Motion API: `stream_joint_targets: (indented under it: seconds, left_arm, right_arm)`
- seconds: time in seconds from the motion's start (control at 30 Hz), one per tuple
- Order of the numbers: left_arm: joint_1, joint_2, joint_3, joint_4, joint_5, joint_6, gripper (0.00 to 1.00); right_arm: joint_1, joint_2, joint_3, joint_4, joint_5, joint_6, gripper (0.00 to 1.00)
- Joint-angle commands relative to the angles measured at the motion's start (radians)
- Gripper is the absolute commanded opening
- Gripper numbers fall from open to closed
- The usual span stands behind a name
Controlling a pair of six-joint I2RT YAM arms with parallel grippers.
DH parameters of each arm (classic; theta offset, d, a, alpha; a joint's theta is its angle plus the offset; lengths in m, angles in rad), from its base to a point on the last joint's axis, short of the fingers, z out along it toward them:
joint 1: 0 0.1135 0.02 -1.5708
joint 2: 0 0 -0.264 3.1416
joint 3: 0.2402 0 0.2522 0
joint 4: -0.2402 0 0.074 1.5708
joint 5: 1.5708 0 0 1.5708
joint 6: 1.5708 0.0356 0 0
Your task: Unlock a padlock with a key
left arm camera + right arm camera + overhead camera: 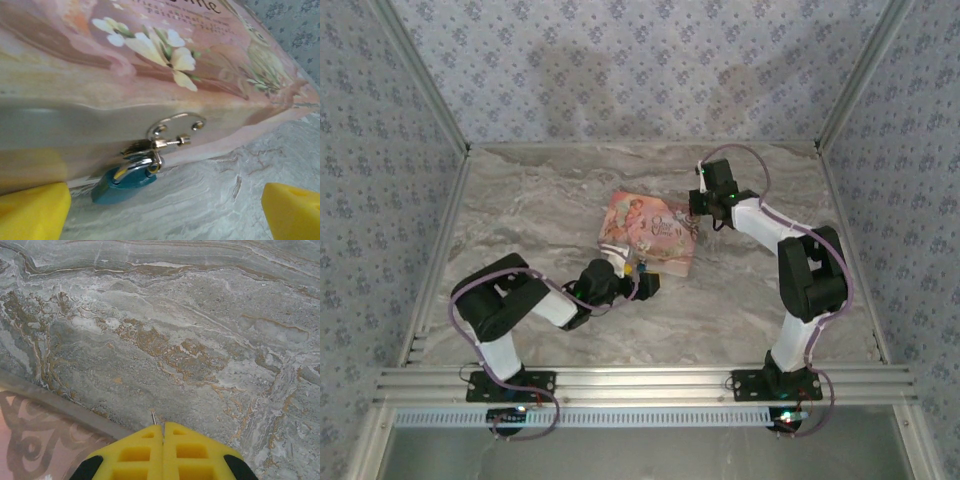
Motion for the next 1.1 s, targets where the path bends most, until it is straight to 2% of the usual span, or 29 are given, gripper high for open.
stream_joint_targets:
  seconds: [0.0, 0.13, 0.33, 0.6, 0.97, 1.07]
  left_arm:
    - [-0.009, 0.043, 0.041, 0.086, 0.022, 0.033, 0.98]
    - [-0.014, 0.075, 0.053, 0.143, 0.079, 0.042, 0.96]
    - [-0.01, 0.095, 0.102, 0.136, 0.19, 0.055, 0.94]
    - [0.024, 0.133, 0.156, 0.181, 0.317, 0.014, 0.88]
    - [0.029, 0.198, 0.14, 0.358, 0.334, -0.05, 0.86]
    - [0.026, 0.212, 0.15, 0.36, 0.339, -0.061, 0.87]
  right_arm:
    - [0.007, 0.017, 0.018, 0.009, 0.011, -0.019, 0.0]
    - [0.01, 0.022, 0.015, 0.013, 0.007, -0.016, 0.0]
    - [0.013, 0.033, -0.001, 0.02, 0.011, -0.015, 0.0]
    - [0.024, 0.031, -0.025, 0.03, 0.014, -0.009, 0.0]
    - [0.03, 0.02, -0.034, 0.033, 0.021, -0.01, 0.0]
    - [0.03, 0.019, -0.034, 0.035, 0.018, -0.007, 0.0]
